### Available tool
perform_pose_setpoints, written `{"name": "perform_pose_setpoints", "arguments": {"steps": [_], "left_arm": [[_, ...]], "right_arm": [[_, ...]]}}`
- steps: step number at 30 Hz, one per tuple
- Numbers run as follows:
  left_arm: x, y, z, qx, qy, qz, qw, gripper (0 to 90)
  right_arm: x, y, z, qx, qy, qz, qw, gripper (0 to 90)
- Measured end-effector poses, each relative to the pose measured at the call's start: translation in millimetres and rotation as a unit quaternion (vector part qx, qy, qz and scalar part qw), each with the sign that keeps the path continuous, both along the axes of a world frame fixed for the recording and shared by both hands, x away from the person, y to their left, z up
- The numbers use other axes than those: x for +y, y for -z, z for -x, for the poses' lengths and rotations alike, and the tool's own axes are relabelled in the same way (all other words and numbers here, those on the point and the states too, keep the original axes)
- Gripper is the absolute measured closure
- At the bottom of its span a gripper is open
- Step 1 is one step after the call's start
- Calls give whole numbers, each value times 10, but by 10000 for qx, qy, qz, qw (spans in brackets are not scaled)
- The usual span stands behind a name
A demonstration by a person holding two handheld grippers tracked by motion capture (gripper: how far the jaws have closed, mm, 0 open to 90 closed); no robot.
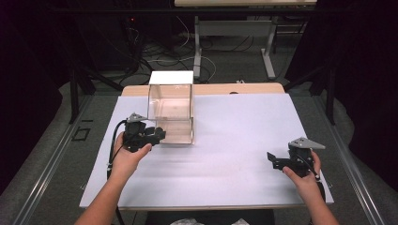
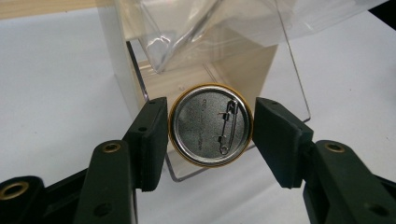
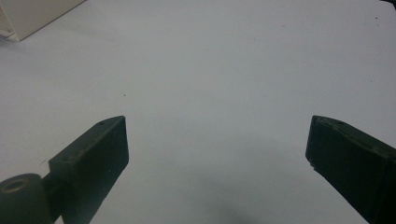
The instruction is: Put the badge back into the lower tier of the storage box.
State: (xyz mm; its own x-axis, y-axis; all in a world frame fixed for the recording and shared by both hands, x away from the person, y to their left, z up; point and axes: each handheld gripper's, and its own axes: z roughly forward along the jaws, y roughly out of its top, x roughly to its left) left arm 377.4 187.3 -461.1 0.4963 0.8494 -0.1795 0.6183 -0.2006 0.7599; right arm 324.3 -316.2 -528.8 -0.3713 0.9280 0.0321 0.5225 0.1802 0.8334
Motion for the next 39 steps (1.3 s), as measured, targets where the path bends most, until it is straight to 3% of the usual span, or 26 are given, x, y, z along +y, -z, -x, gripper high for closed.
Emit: {"name": "perform_pose_setpoints", "arguments": {"steps": [12,30,39], "left_arm": [[-55,55,-39,-122,-221,299,9992,465],[-122,167,-62,-336,-390,430,9977,465],[-159,228,-74,-339,-423,444,9975,465]], "right_arm": [[5,3,0,25,-10,-5,10000,57],[8,10,-7,22,-20,-21,10000,59],[8,11,-6,50,-6,-47,10000,58]]}}
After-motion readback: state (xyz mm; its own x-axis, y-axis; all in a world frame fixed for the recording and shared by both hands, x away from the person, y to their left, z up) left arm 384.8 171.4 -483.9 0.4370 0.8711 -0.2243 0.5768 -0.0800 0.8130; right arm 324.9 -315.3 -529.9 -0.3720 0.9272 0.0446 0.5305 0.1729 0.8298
